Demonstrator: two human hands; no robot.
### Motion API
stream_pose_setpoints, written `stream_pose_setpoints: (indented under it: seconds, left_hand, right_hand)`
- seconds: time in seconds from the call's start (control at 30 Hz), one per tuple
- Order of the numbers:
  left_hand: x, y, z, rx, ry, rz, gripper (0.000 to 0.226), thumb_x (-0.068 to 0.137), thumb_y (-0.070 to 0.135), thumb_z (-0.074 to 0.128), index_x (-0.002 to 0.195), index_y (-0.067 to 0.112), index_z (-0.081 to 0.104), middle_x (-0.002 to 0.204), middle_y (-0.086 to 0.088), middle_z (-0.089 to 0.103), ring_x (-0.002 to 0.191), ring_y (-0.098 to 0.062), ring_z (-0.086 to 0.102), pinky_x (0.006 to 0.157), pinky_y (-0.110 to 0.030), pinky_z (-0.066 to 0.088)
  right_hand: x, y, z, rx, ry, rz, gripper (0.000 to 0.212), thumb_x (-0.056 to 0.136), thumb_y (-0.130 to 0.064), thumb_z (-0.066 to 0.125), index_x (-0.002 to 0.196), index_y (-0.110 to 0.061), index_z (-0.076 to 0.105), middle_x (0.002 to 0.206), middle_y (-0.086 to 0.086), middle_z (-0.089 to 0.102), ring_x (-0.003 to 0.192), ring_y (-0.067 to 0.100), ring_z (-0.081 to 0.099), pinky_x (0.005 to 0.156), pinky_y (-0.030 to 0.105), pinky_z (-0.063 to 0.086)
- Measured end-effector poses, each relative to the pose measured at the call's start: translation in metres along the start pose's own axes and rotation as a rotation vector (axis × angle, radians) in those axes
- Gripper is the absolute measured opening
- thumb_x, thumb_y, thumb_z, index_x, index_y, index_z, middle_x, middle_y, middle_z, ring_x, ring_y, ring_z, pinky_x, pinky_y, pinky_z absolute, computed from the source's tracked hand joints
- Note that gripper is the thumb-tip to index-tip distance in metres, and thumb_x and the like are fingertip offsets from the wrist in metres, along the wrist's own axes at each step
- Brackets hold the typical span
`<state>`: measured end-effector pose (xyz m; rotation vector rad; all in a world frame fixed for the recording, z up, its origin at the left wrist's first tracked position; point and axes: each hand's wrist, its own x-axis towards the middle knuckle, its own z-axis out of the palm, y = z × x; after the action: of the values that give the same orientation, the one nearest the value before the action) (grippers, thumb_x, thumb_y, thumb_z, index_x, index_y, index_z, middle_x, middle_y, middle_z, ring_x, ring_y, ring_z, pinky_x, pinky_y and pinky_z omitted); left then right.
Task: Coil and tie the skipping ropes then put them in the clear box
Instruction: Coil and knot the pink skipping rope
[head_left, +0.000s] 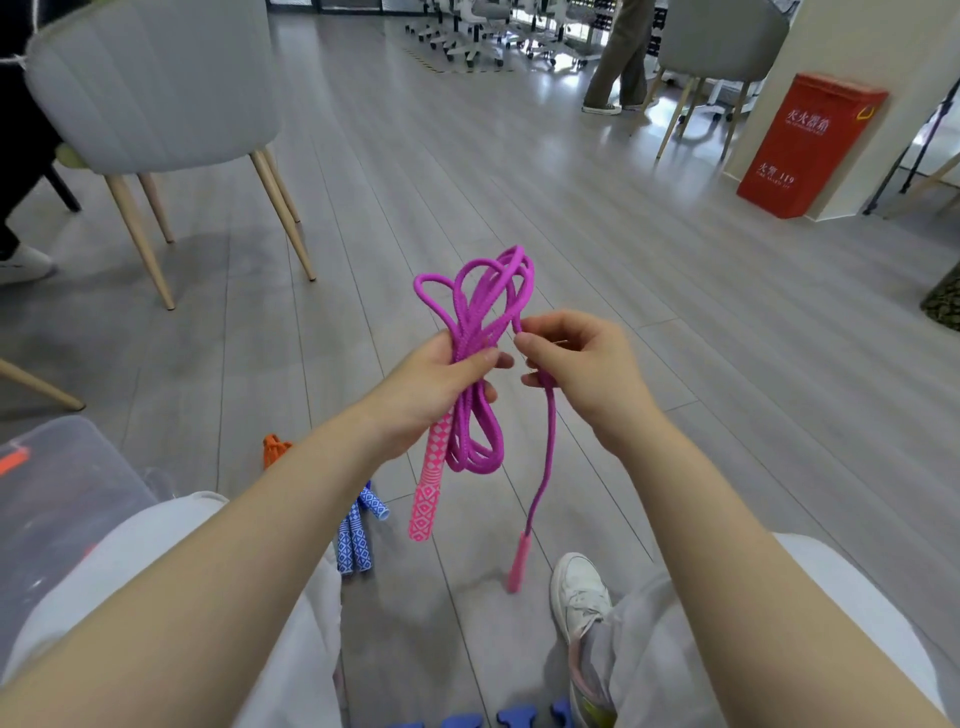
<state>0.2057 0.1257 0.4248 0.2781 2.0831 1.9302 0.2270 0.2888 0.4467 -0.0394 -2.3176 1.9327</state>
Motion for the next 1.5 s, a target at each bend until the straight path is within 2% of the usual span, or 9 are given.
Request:
stream_pose_setpoints:
  seconds: [0.23, 0.33, 0.47, 0.57, 0.67, 0.9, 1.1, 1.3, 1.5]
  left_hand:
    - [-0.009, 0.005, 0.013, 0.015, -0.166, 0.068, 0.019, 0.100, 0.006, 0.047, 0.111, 0.018, 0.056, 0.075, 0.008, 0.072, 0.065, -0.010, 0.060, 0.062, -0.022, 0.051]
    - [-0.009, 0.005, 0.012, 0.051, -0.173, 0.043, 0.021, 0.100, 0.009, 0.048, 0.119, 0.012, 0.055, 0.089, -0.001, 0.073, 0.069, -0.013, 0.061, 0.067, -0.027, 0.056]
    - [-0.008, 0.004, 0.010, 0.104, -0.117, 0.027, 0.014, 0.100, 0.010, 0.048, 0.111, 0.006, 0.056, 0.085, -0.004, 0.067, 0.064, -0.012, 0.060, 0.061, -0.025, 0.055]
    - [-0.005, 0.003, 0.007, 0.143, -0.035, 0.041, 0.012, 0.099, 0.015, 0.050, 0.097, 0.009, 0.059, 0.080, -0.007, 0.063, 0.064, -0.015, 0.059, 0.060, -0.026, 0.052]
    - [-0.003, 0.004, 0.001, 0.067, -0.022, 0.044, 0.019, 0.100, 0.020, 0.049, 0.087, 0.013, 0.061, 0.072, -0.004, 0.062, 0.064, -0.016, 0.057, 0.059, -0.028, 0.048]
    - [-0.007, 0.014, -0.013, -0.042, -0.041, 0.065, 0.026, 0.102, 0.024, 0.047, 0.092, 0.010, 0.067, 0.061, -0.002, 0.059, 0.055, -0.016, 0.056, 0.049, -0.024, 0.047]
    - [-0.002, 0.017, -0.039, -0.136, 0.111, 0.094, 0.024, 0.102, 0.019, 0.045, 0.120, 0.006, 0.054, 0.100, -0.002, 0.075, 0.072, -0.013, 0.061, 0.065, -0.027, 0.054]
    - [-0.001, 0.022, -0.074, -0.405, 0.314, 0.140, 0.019, 0.103, 0.011, 0.041, 0.088, 0.008, 0.053, 0.066, 0.003, 0.065, 0.070, -0.014, 0.069, 0.072, -0.032, 0.059]
    - [0.004, 0.014, -0.116, -0.446, 0.894, 0.163, 0.020, 0.093, 0.005, 0.048, 0.076, 0.016, 0.049, 0.068, 0.002, 0.052, 0.049, -0.006, 0.052, 0.058, -0.027, 0.045]
  right_hand:
    - [-0.003, 0.000, 0.004, 0.090, -0.020, -0.025, 0.010, 0.086, 0.006, 0.065, 0.095, 0.011, 0.067, 0.073, 0.006, 0.069, 0.060, 0.004, 0.066, 0.057, 0.016, 0.052]
    - [0.000, 0.005, 0.003, 0.044, 0.009, -0.035, 0.010, 0.084, 0.002, 0.068, 0.094, 0.005, 0.070, 0.084, 0.012, 0.073, 0.074, 0.012, 0.068, 0.070, 0.029, 0.059]
    - [0.001, 0.010, 0.005, 0.042, -0.039, -0.051, 0.010, 0.087, -0.003, 0.068, 0.096, -0.002, 0.072, 0.089, 0.009, 0.074, 0.082, 0.012, 0.068, 0.079, 0.030, 0.056]
    - [0.006, 0.015, 0.005, 0.171, 0.011, 0.079, 0.016, 0.093, -0.020, 0.061, 0.093, -0.007, 0.070, 0.082, 0.002, 0.069, 0.076, 0.014, 0.061, 0.074, 0.030, 0.050]
    - [0.017, 0.024, 0.005, 0.363, 0.079, 0.291, 0.020, 0.095, -0.018, 0.046, 0.093, -0.012, 0.065, 0.080, 0.002, 0.069, 0.076, 0.018, 0.059, 0.076, 0.031, 0.045]
    - [-0.003, 0.049, 0.019, -0.079, -0.464, 0.281, 0.034, 0.083, 0.003, 0.047, 0.109, -0.004, 0.068, 0.108, 0.013, 0.071, 0.107, 0.024, 0.064, 0.100, 0.031, 0.047]
    - [-0.004, 0.059, 0.005, -0.243, -0.554, 0.317, 0.015, 0.088, -0.009, 0.058, 0.096, -0.006, 0.070, 0.085, 0.004, 0.070, 0.088, 0.014, 0.065, 0.102, 0.037, 0.048]
    - [-0.007, 0.063, -0.017, -0.300, -0.526, 0.321, 0.013, 0.091, -0.017, 0.061, 0.093, -0.007, 0.070, 0.080, 0.001, 0.069, 0.086, 0.012, 0.063, 0.104, 0.037, 0.046]
    - [-0.003, 0.062, -0.035, -0.204, -0.482, 0.313, 0.014, 0.095, -0.009, 0.055, 0.091, -0.007, 0.069, 0.077, 0.009, 0.060, 0.077, 0.021, 0.059, 0.084, 0.031, 0.052]
